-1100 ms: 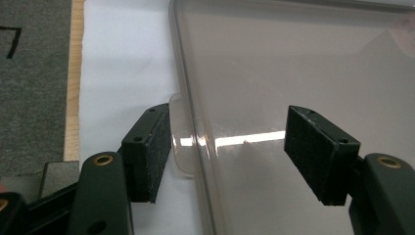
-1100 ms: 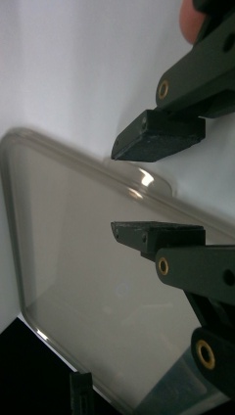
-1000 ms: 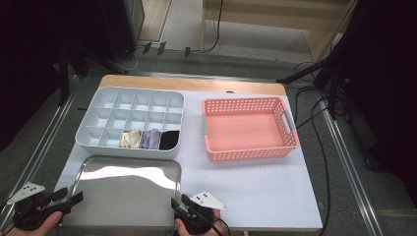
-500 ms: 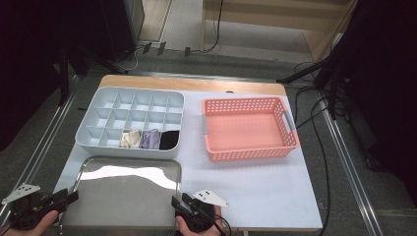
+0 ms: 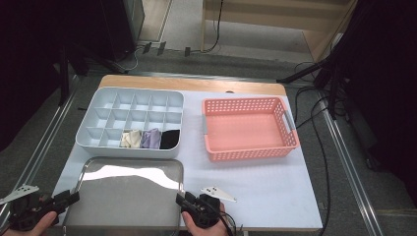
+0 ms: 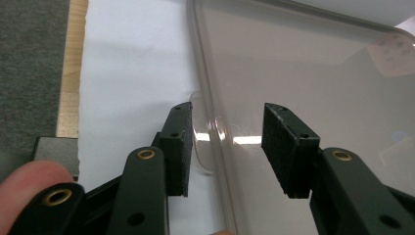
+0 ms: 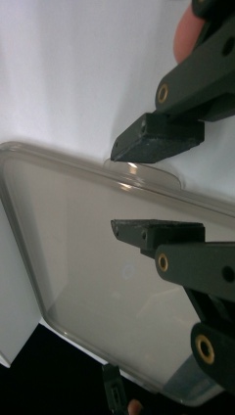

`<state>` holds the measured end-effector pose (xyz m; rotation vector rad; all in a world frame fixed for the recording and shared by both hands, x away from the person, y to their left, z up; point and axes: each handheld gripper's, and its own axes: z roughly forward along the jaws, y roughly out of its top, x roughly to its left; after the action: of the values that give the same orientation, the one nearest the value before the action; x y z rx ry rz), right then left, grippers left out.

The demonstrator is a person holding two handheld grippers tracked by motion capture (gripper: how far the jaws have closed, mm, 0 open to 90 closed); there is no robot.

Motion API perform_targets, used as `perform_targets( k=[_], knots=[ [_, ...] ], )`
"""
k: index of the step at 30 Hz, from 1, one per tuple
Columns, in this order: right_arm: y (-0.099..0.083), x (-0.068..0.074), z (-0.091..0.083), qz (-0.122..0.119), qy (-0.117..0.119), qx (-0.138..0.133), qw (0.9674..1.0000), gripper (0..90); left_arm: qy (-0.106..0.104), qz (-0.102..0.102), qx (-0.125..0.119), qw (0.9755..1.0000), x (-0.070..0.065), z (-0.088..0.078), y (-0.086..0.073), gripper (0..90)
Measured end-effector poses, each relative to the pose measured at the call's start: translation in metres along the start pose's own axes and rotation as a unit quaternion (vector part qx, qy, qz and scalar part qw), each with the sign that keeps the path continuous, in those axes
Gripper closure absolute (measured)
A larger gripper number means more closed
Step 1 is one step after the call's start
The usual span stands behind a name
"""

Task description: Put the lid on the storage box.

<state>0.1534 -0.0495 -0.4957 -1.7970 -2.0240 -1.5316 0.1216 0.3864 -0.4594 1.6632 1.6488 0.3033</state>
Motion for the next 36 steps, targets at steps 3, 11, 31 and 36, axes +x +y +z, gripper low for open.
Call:
perform_targets(
  k=[3,11,31,36],
  knots=[
    [-0.001,-0.001,-0.003,-0.003,-0.01,-0.005,0.9999,66.2,-0.009,0.001,0.002,1.0,-0.001,0.002,0.0,57.2],
    [0.002,-0.013,-0.01,0.014,0.005,-0.008,0.9998,61.8,-0.024,0.009,0.006,0.9997,-0.01,0.006,0.0,51.1],
    [0.004,-0.022,-0.01,0.13,0.047,0.017,0.9902,64.8,-0.038,0.005,0.013,0.9992,-0.016,0.011,-0.001,55.9],
    [0.004,-0.024,-0.011,0.108,0.063,0.005,0.9921,67.0,-0.04,-0.005,0.011,0.9991,-0.015,0.012,0.0,56.2]
  ],
)
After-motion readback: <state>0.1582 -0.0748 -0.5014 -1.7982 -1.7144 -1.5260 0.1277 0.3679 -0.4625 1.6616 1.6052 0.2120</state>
